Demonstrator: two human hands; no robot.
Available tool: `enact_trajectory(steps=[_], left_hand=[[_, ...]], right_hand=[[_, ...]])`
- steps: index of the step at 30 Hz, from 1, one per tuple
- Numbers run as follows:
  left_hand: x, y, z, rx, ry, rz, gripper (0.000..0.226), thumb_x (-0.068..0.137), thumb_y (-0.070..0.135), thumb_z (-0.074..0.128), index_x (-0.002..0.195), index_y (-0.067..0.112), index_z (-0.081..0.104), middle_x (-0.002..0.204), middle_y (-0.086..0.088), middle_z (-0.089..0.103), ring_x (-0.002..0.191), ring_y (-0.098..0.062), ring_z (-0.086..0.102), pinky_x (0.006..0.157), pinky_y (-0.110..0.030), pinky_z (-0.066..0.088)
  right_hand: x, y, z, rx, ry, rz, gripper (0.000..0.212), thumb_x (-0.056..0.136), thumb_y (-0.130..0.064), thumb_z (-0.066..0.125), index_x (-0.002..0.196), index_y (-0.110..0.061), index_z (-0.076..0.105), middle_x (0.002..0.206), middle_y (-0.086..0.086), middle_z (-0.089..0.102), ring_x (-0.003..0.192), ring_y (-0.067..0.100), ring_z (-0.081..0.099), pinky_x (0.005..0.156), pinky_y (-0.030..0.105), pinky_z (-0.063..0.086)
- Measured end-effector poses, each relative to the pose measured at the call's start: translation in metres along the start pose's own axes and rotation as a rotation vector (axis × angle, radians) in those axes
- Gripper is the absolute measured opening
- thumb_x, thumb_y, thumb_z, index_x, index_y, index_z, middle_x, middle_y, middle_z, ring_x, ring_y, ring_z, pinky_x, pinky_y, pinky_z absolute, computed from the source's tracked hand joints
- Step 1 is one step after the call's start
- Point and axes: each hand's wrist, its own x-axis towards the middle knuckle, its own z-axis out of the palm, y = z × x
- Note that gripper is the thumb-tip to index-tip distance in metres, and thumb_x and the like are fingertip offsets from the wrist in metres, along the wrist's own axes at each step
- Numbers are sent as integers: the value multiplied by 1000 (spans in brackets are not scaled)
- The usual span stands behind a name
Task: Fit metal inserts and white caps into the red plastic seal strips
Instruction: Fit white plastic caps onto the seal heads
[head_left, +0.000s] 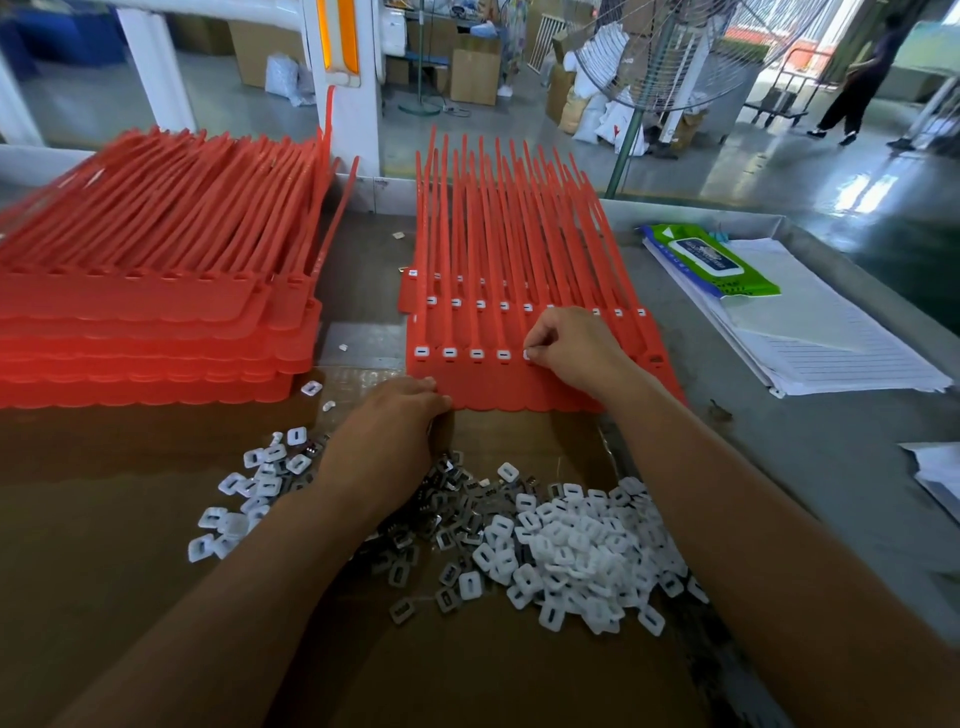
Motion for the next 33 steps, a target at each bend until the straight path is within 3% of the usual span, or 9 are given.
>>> enact_trajectory(steps=[3,7,13,18,21,23,27,33], left_hand=[[0,0,0,3,-7,-5,38,85,1,47,119,15,58,132,-5,51,123,-19,42,99,-28,31],[0,-1,0,8,-3,-4,38,85,2,49,119,16,58,132,-5,51,122,-19,42,100,-28,31],[0,-1,1,10,-7,-17,38,85,3,48,120,16,58,133,-5,49,123,-19,43,101,-30,32],[0,-1,1,8,-15,-24,38,86,4,47,121,17,57,134,-5,48,124,-19,41,102,-30,31],[0,-1,0,9,-14,-21,39,86,4,47,121,17,56,135,-5,48,125,-19,41,103,-30,30],[0,-1,0,11,-14,-11,38,86,3,48,121,16,56,134,-5,49,125,-19,41,103,-29,30],[1,-1,1,0,-9,-7,38,86,2,47,120,16,58,133,-5,50,124,-18,42,102,-28,30],[2,-3,3,4,-16,-34,41,85,1,45,120,17,57,134,-5,49,125,-19,41,104,-30,28]], right_hand=[[1,-1,0,47,30,53,27,77,-9,69,64,-27,54,73,-13,54,81,9,54,74,26,43],[4,-6,-1,107,29,155,31,73,-8,74,66,-26,49,97,4,64,97,21,59,89,36,47],[8,-13,-3,51,-3,215,23,72,-9,74,64,-20,57,70,-9,50,82,14,50,77,29,42],[6,-11,-2,42,22,190,22,75,-11,73,63,-19,56,70,-7,52,72,11,50,73,29,43],[1,-5,1,55,67,116,24,77,-13,71,66,-22,52,73,-10,50,76,9,50,76,29,44],[-4,-2,-1,92,67,78,17,80,-13,68,76,-21,54,78,-10,50,83,10,51,70,21,41],[-19,0,-13,197,-7,34,10,85,-14,63,93,-18,60,91,-6,57,86,7,51,61,11,33],[-64,0,-33,145,-112,-78,7,86,-16,62,86,-23,62,84,-16,59,82,-4,54,65,10,35]])
